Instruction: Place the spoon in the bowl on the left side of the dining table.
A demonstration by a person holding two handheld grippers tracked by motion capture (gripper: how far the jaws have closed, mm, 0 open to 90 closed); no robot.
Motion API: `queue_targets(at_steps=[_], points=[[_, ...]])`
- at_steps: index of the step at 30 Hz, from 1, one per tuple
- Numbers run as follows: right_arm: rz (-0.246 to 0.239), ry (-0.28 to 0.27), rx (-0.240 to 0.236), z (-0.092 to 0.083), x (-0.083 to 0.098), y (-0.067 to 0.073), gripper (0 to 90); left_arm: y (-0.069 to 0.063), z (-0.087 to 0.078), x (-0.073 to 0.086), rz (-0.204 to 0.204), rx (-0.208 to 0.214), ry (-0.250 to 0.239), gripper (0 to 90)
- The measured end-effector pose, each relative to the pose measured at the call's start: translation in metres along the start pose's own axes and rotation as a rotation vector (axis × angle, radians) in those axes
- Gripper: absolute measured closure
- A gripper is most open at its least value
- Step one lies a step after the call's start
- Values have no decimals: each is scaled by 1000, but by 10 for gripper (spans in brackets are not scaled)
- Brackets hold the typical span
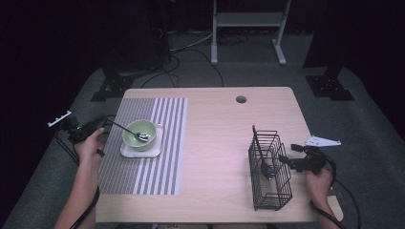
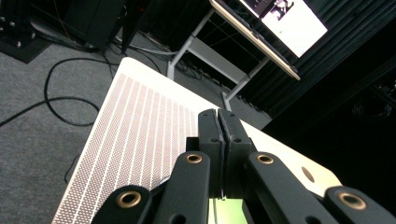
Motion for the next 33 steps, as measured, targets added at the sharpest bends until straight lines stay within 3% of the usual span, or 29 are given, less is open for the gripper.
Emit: queue_targets(at_steps=[15, 25, 33], points=[[-2, 1, -1, 0, 0, 0, 133, 5, 5, 7, -18, 1, 3, 895], [-3, 2, -3, 1, 0, 0, 133, 15, 6, 16, -41, -7, 9, 885], [-3, 2, -4, 0, 0, 1, 133, 17, 6, 21, -33, -14, 15, 855]])
Point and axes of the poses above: each handheld gripper's, and its own axes: z roughly forward along the jaws, x roughly out of its underside, y roughly to its left, the point moved 9 cm from there along z, roughly forward along the jaws, and after that the axes turned 3 degrees about -x, right-handed, at the moved point
